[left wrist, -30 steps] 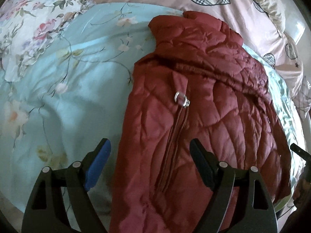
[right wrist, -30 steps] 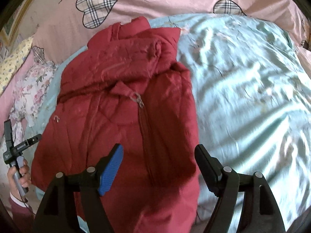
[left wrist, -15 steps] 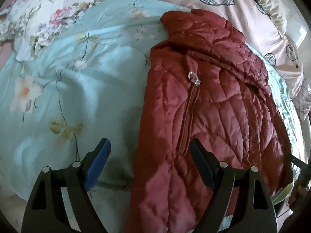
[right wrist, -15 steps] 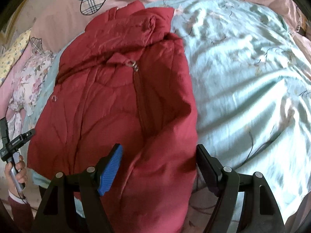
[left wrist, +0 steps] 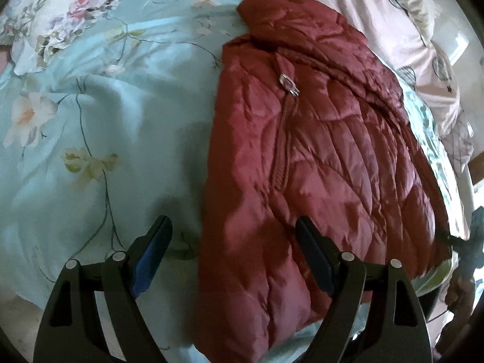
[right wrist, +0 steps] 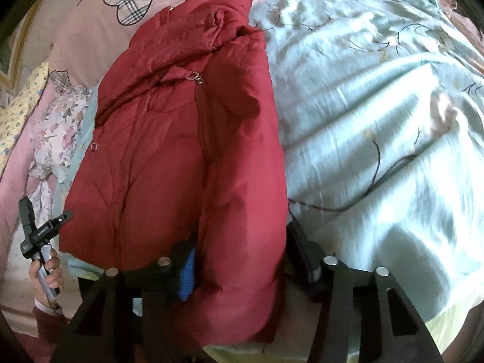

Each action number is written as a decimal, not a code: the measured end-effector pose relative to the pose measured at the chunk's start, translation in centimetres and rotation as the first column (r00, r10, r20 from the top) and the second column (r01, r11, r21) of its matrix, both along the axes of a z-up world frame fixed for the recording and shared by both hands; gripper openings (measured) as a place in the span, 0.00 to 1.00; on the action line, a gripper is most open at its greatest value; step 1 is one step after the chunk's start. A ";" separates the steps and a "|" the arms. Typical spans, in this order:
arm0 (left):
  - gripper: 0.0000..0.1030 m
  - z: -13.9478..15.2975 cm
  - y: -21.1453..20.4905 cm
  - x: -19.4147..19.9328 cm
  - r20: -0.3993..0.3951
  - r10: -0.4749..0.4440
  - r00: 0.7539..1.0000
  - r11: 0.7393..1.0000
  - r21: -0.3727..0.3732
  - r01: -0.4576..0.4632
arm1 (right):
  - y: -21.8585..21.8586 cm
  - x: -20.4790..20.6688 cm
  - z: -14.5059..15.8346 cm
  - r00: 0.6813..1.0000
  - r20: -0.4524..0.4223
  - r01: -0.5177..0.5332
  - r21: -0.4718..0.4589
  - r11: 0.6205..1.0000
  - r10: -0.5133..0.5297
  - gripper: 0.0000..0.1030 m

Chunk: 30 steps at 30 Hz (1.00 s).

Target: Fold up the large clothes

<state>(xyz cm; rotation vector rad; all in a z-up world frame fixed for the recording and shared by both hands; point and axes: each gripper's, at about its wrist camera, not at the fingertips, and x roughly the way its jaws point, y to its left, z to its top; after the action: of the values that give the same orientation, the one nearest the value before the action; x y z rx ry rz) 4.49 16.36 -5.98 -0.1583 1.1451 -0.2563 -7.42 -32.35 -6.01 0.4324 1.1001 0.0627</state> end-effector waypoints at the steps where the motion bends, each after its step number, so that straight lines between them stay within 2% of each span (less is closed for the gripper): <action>1: 0.82 0.0 -0.2 -0.3 0.002 -0.012 1.000 1.000 0.008 0.012 | 0.1 -0.3 0.1 1.000 0.000 -0.009 -0.001 1.000 0.009 0.45; 11: 0.81 -0.5 -2.7 -2.2 0.011 -0.136 0.991 0.990 0.033 0.136 | 0.9 -0.4 0.0 1.000 0.008 -0.024 -0.009 1.000 0.024 0.44; 16: 0.81 -0.9 -3.3 -2.4 0.013 -0.157 0.987 0.986 0.049 0.157 | 1.2 -0.4 -0.5 1.000 0.002 -0.028 -0.002 1.000 0.028 0.45; 18: 0.75 -1.0 -3.0 -2.5 0.019 -0.158 0.987 0.987 0.030 0.157 | 1.2 -0.5 -0.5 0.999 0.003 -0.032 0.004 0.999 0.032 0.45; 20: 0.56 -1.2 -3.0 -2.6 0.025 -0.168 0.986 0.986 0.022 0.167 | 1.3 -0.5 -0.5 0.999 0.009 -0.037 -0.002 0.999 0.037 0.43; 21: 0.52 -1.2 -3.0 -2.7 0.031 -0.172 0.985 0.985 0.027 0.171 | 1.4 -0.5 -0.5 0.999 0.013 -0.040 -0.001 0.999 0.040 0.41; 22: 0.41 -1.1 -3.1 -2.8 0.038 -0.175 0.984 0.984 0.029 0.174 | 1.5 -0.5 -0.4 0.999 0.019 -0.043 0.002 0.999 0.043 0.36; 23: 0.34 -1.0 -3.0 -2.8 0.045 -0.178 0.983 0.984 0.030 0.176 | 1.7 -0.6 -0.3 0.998 0.035 -0.052 0.009 0.999 0.052 0.32; 26: 0.25 -0.5 -2.7 -2.9 0.058 -0.175 0.983 0.985 0.012 0.175 | 1.8 -0.8 0.2 0.995 0.080 -0.066 0.029 0.997 0.063 0.25; 30: 0.19 0.9 -2.6 -3.1 0.097 -0.170 0.981 0.985 -0.022 0.173 | 1.7 -1.0 1.4 0.987 0.145 -0.080 0.077 0.994 0.068 0.22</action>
<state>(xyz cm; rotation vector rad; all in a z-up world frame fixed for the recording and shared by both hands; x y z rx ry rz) 1.41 13.77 -5.10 -0.0725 1.0623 -0.4301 -8.38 -30.65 -4.64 0.4539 0.9748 0.2019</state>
